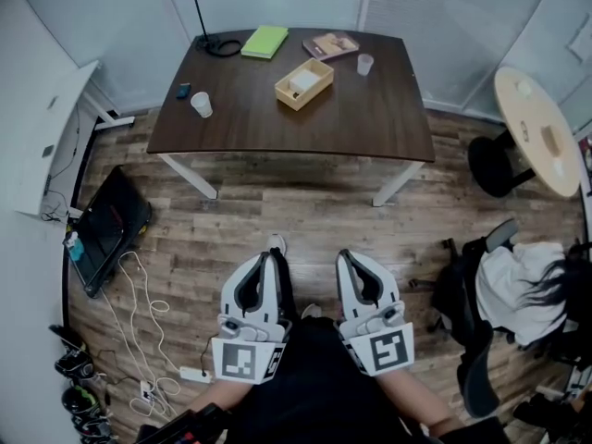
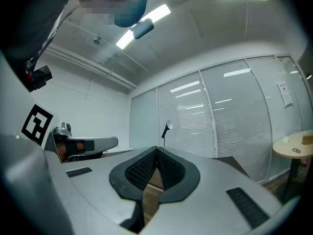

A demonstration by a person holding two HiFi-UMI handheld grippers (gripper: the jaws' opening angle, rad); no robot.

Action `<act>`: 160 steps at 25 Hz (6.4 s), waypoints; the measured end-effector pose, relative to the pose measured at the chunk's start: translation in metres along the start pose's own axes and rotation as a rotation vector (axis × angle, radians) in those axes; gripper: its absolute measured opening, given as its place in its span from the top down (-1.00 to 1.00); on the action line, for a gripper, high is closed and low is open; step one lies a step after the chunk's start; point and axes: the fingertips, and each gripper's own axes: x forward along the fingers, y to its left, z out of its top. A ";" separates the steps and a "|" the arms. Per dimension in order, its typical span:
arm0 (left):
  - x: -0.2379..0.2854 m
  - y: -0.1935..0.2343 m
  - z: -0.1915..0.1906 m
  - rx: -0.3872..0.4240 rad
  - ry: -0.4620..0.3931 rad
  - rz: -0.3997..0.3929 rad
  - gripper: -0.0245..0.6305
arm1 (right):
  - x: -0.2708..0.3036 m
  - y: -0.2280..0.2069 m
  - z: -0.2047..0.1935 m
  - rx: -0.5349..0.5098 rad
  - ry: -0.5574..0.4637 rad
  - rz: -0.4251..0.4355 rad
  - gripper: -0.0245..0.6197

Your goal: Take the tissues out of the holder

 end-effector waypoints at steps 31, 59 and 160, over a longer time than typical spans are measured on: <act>0.309 0.169 -0.010 -0.093 0.043 -0.170 0.93 | 0.354 -0.102 -0.010 -0.026 0.094 -0.085 0.89; 0.385 0.284 -0.035 -0.203 0.059 -0.095 0.93 | 0.446 -0.136 -0.019 -0.085 0.147 -0.214 0.89; 0.578 0.271 -0.139 -0.157 0.319 -0.185 0.93 | 0.560 -0.287 -0.041 0.014 0.175 -0.215 0.89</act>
